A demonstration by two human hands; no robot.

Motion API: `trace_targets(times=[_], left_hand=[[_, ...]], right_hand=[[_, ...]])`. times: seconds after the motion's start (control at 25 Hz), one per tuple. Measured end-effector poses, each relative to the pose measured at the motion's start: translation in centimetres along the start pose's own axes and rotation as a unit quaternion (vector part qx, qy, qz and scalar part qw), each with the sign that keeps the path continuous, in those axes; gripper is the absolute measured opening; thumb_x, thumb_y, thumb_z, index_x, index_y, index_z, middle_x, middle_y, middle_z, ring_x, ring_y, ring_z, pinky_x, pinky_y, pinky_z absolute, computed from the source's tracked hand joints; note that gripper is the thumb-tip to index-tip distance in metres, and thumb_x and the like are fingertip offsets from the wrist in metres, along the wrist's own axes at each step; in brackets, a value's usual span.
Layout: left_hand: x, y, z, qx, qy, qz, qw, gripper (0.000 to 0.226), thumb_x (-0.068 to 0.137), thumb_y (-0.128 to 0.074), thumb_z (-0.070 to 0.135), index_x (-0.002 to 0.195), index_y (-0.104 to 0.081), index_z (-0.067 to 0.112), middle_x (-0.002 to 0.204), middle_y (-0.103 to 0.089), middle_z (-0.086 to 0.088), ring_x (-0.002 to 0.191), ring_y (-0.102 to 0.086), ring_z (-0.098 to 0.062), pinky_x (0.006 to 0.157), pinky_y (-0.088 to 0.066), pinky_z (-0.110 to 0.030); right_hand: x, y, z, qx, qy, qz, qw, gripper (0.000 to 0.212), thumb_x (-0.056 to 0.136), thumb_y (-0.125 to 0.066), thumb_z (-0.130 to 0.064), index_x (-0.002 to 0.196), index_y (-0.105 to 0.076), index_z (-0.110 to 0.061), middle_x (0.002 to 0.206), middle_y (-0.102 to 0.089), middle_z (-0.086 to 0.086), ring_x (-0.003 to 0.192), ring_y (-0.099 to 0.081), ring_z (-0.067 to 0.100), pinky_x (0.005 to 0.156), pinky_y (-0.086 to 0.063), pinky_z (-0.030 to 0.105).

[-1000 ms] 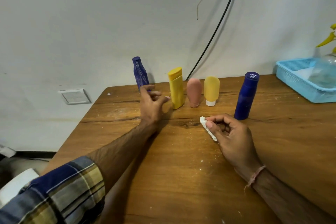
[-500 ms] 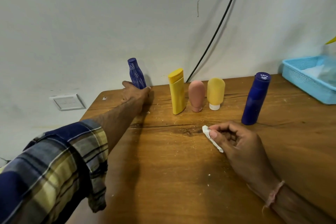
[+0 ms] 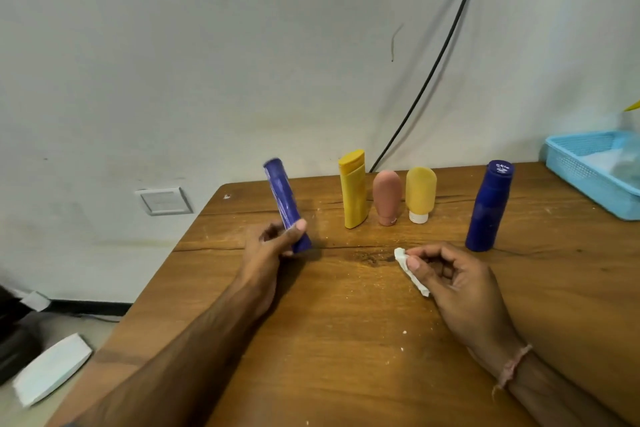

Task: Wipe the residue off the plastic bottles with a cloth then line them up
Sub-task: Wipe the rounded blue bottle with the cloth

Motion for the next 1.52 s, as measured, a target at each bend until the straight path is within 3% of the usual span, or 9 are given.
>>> trace_targets(times=[0.24,0.4,0.68,0.84,1.0,1.16,1.28,1.36,1.52], left_hand=[[-9.1,-5.7,-2.7,-0.215,0.105,-0.131,0.962,0.054,0.096,-0.052,0.031,0.131,-0.057,-0.009,0.099,-0.064,-0.028,0.072,-0.058,-0.03,0.058,-0.051,-0.034],[-7.4,-9.6,-2.8,-0.221,0.13,-0.178,0.95,0.053,0.097,-0.036,0.033,0.128,-0.056,-0.005,0.089,-0.061,-0.029,0.062,-0.053,-0.03,0.055,-0.043,-0.035],[-3.6,-12.4,-3.2,-0.211,0.115,-0.253,0.937,0.056,0.1,-0.026,0.035,0.119,-0.061,-0.005,0.084,-0.057,-0.025,0.058,-0.051,-0.028,0.053,-0.038,-0.034],[-3.4,-12.0,-3.9,-0.217,0.097,-0.258,0.936,0.061,0.106,-0.028,0.046,0.132,-0.055,-0.003,0.081,-0.058,-0.022,0.057,-0.05,-0.025,0.049,-0.038,-0.033],[-3.4,-11.6,-4.2,-0.244,0.095,-0.213,0.941,0.052,0.106,-0.038,0.041,0.129,-0.057,-0.002,0.099,-0.068,-0.024,0.065,-0.063,-0.027,0.047,-0.048,-0.03],[-3.3,-11.9,-4.4,-0.195,0.08,-0.22,0.952,0.05,0.106,-0.034,0.041,0.123,-0.064,0.004,0.091,-0.06,-0.026,0.058,-0.049,-0.028,0.045,-0.036,-0.03],[-3.5,-12.0,-4.6,-0.211,0.068,-0.215,0.951,0.05,0.107,-0.036,0.04,0.105,-0.078,0.013,0.097,-0.064,-0.023,0.067,-0.055,-0.026,0.053,-0.038,-0.032],[-3.6,-11.9,-4.5,-0.215,0.061,-0.219,0.95,0.047,0.107,-0.038,0.039,0.113,-0.075,0.01,0.103,-0.068,-0.021,0.075,-0.059,-0.025,0.061,-0.041,-0.033],[-4.0,-11.9,-4.5,-0.135,0.054,-0.211,0.967,0.048,0.106,-0.038,0.043,0.126,-0.063,0.007,0.096,-0.065,-0.023,0.067,-0.056,-0.024,0.055,-0.04,-0.033]], right_hand=[[-0.2,0.0,-0.2,0.03,0.003,-0.011,0.999,0.015,0.089,-0.074,-0.02,0.103,-0.076,-0.026,0.099,-0.076,-0.014,0.094,-0.072,0.003,0.082,-0.062,0.028],[-0.3,0.4,-0.2,0.005,0.044,0.057,0.997,0.014,0.091,-0.072,-0.029,0.105,-0.075,-0.025,0.098,-0.076,-0.01,0.089,-0.073,0.008,0.078,-0.063,0.038],[-0.7,0.8,-1.4,-0.133,0.196,0.116,0.965,0.018,0.092,-0.071,-0.026,0.105,-0.075,-0.015,0.101,-0.071,-0.003,0.09,-0.068,0.005,0.074,-0.057,0.02],[-0.7,0.4,-1.5,-0.177,0.212,0.065,0.959,0.024,0.087,-0.076,-0.026,0.109,-0.074,-0.016,0.105,-0.07,0.0,0.096,-0.066,0.006,0.079,-0.057,0.02],[-1.8,-0.7,-2.6,-0.185,0.295,-0.092,0.933,0.017,0.086,-0.08,-0.016,0.102,-0.078,-0.013,0.097,-0.068,0.002,0.088,-0.064,0.007,0.074,-0.053,0.017],[-0.4,1.0,-2.3,-0.22,0.252,0.056,0.941,0.015,0.09,-0.075,-0.019,0.101,-0.075,-0.011,0.098,-0.071,0.002,0.086,-0.064,0.003,0.072,-0.055,0.019],[-1.0,0.1,-2.3,-0.206,0.284,-0.014,0.936,0.011,0.088,-0.077,-0.017,0.095,-0.077,-0.008,0.093,-0.069,0.003,0.082,-0.065,0.008,0.067,-0.055,0.022],[-1.7,-0.7,-2.7,-0.208,0.312,-0.052,0.926,0.011,0.088,-0.077,-0.016,0.095,-0.077,-0.007,0.094,-0.068,0.004,0.082,-0.064,0.008,0.069,-0.054,0.018],[-0.7,0.9,-2.7,-0.213,0.267,0.073,0.937,0.013,0.091,-0.074,-0.02,0.093,-0.074,-0.008,0.091,-0.068,0.001,0.08,-0.061,0.003,0.067,-0.053,0.02]])
Point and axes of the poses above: each hand's wrist, its own x-axis towards the middle knuckle, its own y-axis out of the back of the hand, z = x × y, the point moved 3 cm from there along x, towards the middle knuckle
